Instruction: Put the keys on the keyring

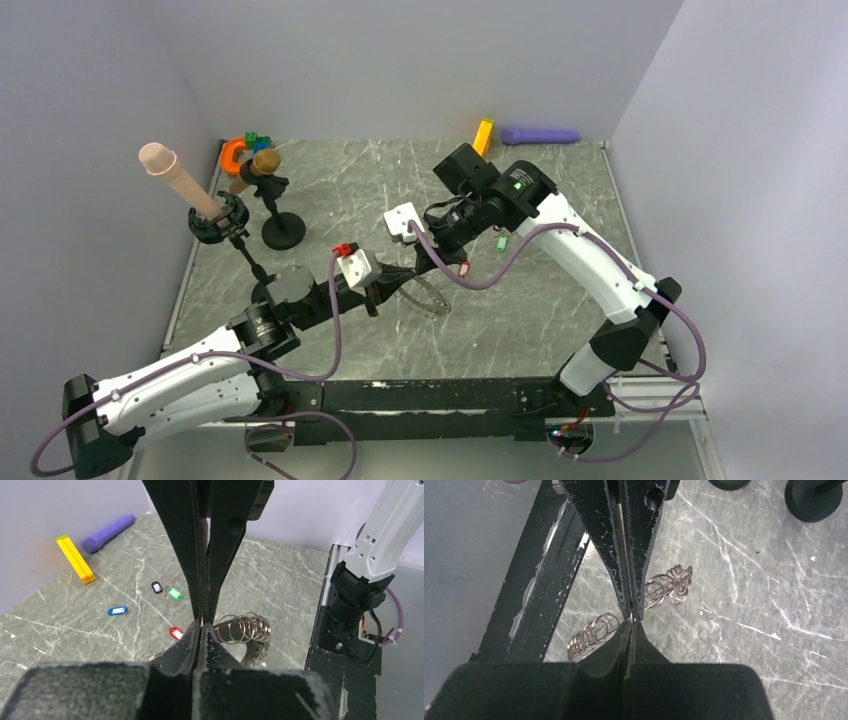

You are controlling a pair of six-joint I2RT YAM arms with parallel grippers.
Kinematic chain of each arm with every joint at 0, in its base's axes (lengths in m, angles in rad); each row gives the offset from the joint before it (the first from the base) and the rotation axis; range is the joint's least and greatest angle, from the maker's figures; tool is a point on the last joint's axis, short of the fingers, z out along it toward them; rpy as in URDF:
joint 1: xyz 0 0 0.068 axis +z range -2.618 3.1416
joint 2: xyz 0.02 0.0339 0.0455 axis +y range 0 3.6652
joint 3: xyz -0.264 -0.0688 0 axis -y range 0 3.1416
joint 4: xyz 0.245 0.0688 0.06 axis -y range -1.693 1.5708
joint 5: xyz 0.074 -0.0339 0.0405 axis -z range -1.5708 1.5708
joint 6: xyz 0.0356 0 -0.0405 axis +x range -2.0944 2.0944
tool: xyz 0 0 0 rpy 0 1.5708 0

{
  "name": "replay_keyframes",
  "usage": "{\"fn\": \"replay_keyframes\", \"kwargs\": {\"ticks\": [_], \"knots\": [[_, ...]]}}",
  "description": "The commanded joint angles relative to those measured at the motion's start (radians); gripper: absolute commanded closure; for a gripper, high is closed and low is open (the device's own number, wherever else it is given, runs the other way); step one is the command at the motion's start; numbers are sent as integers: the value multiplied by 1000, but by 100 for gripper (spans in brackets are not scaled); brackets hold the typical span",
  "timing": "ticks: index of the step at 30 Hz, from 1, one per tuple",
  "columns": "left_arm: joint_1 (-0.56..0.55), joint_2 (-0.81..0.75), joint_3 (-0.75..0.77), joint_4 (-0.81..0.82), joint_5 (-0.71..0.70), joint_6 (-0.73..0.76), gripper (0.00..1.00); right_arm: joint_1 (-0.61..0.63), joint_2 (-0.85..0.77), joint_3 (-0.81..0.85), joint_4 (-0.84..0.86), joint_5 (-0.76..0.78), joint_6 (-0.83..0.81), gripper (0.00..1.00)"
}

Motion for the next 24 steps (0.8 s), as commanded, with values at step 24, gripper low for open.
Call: {"fn": "replay_keyframes", "kwargs": {"ticks": [24], "knots": [[-4, -142, -241, 551, -44, -90, 100, -115, -28, -93, 230, -458, 173, 65]]}}
